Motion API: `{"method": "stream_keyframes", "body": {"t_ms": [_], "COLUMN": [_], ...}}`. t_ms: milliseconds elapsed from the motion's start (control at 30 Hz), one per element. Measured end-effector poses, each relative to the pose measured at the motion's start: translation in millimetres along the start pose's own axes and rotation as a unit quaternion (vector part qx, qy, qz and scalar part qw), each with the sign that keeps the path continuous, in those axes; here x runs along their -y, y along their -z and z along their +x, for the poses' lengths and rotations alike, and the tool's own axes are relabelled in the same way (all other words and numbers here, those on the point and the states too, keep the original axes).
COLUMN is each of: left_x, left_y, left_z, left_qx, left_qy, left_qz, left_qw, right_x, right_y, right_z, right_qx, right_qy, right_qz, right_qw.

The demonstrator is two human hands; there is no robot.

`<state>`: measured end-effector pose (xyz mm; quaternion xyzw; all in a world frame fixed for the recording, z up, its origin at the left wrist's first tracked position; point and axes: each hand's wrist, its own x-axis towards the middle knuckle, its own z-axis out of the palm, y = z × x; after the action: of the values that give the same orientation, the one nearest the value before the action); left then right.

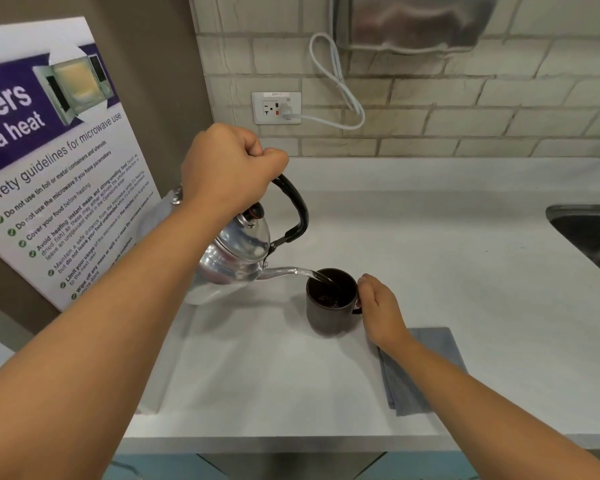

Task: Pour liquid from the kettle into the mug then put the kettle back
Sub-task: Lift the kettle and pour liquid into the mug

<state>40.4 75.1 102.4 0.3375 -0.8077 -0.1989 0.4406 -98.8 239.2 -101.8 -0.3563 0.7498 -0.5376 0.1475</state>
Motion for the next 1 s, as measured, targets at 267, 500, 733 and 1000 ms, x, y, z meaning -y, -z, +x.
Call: {"method": "stream_keyframes", "body": {"t_ms": [267,500,733,1000], "left_x": [11,28,40,48], "left_y": [-10,-14,-13,-14], "left_z": [-5,-9,-12,-13], "left_qx": [-0.004,-0.014,-0.017,-0.029], "left_qy": [0.000,0.042,0.087,0.147], "left_qz": [-0.046,-0.090,-0.169,-0.208], "left_qw": [0.999,0.995,0.982,0.967], "right_x": [1,5,6,5], "right_y": [1,2,4,10], "right_z": [0,-2,-3,0], "right_qx": [0.003,0.007,0.020,0.058], "right_qy": [-0.006,-0.018,-0.024,-0.033], "right_qz": [-0.001,-0.001,0.002,0.013], "right_qw": [1.000,1.000,0.999,0.998]}}
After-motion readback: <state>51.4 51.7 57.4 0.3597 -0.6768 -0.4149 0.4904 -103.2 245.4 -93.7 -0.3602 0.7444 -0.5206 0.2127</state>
